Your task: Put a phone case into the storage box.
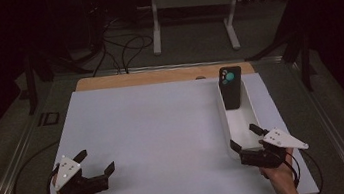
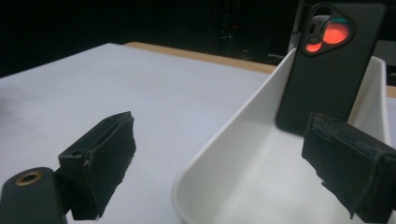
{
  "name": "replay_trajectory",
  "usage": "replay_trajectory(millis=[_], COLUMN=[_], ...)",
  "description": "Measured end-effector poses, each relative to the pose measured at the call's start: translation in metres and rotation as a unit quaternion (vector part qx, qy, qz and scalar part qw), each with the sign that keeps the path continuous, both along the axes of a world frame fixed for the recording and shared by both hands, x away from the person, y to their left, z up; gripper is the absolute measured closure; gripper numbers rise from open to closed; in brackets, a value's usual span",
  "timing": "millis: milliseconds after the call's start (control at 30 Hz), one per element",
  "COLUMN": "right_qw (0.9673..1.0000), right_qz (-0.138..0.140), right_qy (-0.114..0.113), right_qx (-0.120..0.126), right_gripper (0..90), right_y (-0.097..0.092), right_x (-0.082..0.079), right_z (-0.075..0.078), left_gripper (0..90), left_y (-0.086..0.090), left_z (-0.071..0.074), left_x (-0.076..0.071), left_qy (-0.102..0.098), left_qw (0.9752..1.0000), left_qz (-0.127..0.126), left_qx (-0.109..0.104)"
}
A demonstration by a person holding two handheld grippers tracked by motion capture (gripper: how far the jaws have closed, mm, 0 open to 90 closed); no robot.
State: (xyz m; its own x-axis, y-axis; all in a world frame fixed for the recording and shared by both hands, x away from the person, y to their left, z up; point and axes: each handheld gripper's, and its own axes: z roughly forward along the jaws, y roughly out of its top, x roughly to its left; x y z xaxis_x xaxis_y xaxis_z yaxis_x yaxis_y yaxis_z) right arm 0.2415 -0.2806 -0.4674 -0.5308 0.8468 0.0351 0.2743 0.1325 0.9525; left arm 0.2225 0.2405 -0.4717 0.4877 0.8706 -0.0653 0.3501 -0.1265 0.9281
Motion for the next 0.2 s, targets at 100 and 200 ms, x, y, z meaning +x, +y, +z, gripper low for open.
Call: replay_trajectory(millis=[100, 200], right_qw=[1.0, 1.0], right_qz=[0.003, 0.005], right_qy=[-0.001, 0.0], right_qx=[-0.006, -0.001], right_gripper=[9.6, 9.6], right_y=[0.0004, 0.0009], right_x=[-0.0014, -0.0014], right_z=[-0.0021, -0.0031], left_gripper=[0.0, 0.0], left_y=[-0.0001, -0.0002], left_z=[-0.0004, -0.0003], left_x=[-0.0002, -0.0004], left_qy=[0.0, 0.0], left_qw=[1.0, 1.0], left_qz=[0.0, 0.0], left_qx=[0.002, 0.004])
